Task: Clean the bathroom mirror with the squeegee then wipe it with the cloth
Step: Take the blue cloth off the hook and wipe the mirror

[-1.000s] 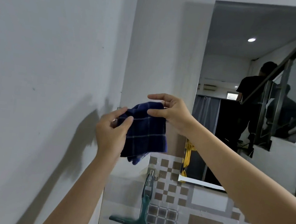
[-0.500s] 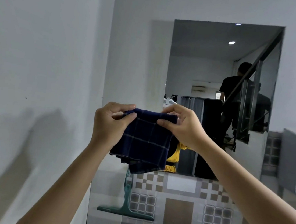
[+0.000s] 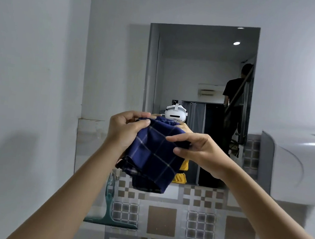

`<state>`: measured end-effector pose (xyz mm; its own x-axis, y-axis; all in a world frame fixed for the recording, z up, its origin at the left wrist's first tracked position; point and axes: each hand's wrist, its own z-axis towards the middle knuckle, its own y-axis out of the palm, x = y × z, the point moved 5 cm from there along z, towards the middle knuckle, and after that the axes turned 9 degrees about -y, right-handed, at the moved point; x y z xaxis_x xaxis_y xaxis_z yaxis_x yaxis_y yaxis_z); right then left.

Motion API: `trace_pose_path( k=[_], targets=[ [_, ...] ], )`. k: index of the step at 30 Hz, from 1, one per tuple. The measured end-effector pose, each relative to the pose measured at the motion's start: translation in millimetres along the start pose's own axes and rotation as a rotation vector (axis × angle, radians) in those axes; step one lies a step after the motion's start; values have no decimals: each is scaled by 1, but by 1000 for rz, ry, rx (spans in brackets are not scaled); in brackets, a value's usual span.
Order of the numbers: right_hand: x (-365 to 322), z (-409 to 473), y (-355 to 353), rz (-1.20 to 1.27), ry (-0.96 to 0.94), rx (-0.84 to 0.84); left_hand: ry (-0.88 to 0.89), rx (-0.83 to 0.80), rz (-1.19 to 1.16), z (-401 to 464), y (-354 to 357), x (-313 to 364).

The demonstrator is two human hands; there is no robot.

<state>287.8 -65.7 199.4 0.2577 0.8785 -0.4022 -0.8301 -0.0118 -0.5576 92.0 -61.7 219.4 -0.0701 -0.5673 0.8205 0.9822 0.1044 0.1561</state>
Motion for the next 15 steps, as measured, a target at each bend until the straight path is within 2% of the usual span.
trace_pose_path(
  k=[1,3,6,9,12,15],
  targets=[
    [4,-3,-9,6,5,21,2,-24,17,0,9,0],
    [20,-30,-63,126,8,106,-3,-64,17,-3,71,-6],
    [25,-29,-80,388,44,234,-15,-80,-21,4,85,-4],
    [18,-28,-78,645,-17,269,-23,-100,-61,7,95,-3],
    [10,-24,-75,634,-77,408,-38,-175,-56,7,109,2],
    [14,-13,-102,564,-58,643,-40,-290,5,16,131,8]
  ],
)
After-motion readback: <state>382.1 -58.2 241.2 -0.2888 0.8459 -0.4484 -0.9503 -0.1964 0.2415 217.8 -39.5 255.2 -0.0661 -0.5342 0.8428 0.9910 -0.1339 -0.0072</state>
